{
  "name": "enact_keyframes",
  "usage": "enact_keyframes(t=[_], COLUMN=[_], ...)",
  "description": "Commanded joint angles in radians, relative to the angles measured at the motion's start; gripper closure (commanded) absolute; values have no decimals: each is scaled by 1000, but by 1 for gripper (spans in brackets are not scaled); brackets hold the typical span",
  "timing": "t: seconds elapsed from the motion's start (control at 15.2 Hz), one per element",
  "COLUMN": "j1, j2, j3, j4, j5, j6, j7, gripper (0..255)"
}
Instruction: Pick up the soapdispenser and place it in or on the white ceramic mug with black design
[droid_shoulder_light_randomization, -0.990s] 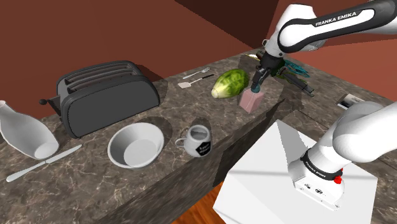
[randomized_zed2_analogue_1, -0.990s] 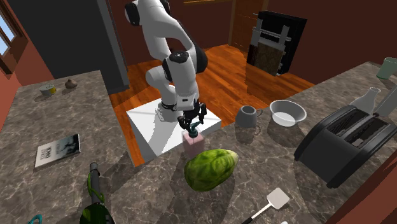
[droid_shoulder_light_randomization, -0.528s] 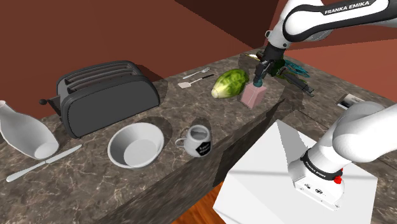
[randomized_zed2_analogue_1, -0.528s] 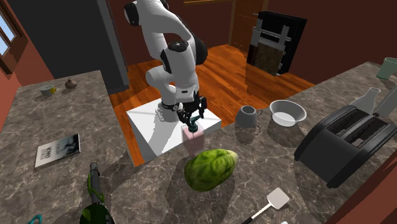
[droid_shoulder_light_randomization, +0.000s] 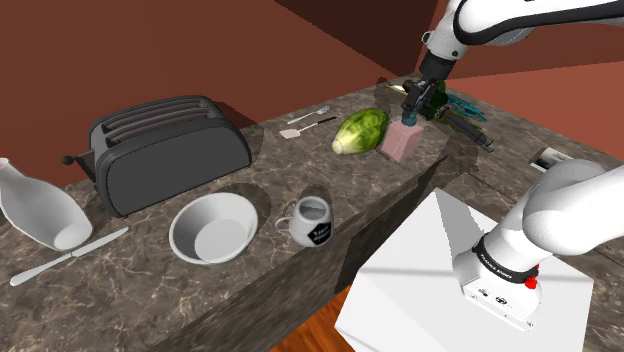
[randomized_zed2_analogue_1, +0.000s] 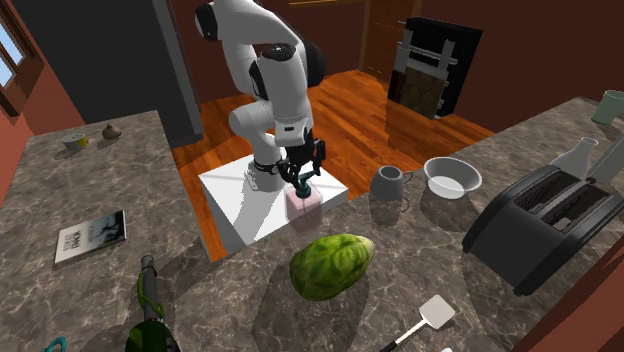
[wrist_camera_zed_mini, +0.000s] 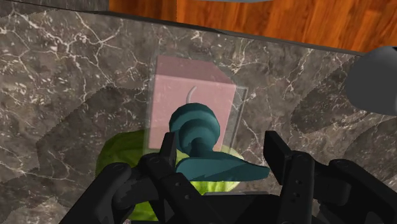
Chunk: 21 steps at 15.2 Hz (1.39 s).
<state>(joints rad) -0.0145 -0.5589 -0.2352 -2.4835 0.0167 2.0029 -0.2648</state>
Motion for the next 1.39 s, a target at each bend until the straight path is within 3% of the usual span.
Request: enact_keyframes(t=[0.0, 0.99, 1.32], j1=[0, 5, 46], j2=[-7, -14, -32], j3=[2, 17, 118], j4=[27, 215, 220], j5=[-1, 4, 47], j6=[-34, -228, -242], j7=[3, 24, 147], gripper=[255, 255, 255])
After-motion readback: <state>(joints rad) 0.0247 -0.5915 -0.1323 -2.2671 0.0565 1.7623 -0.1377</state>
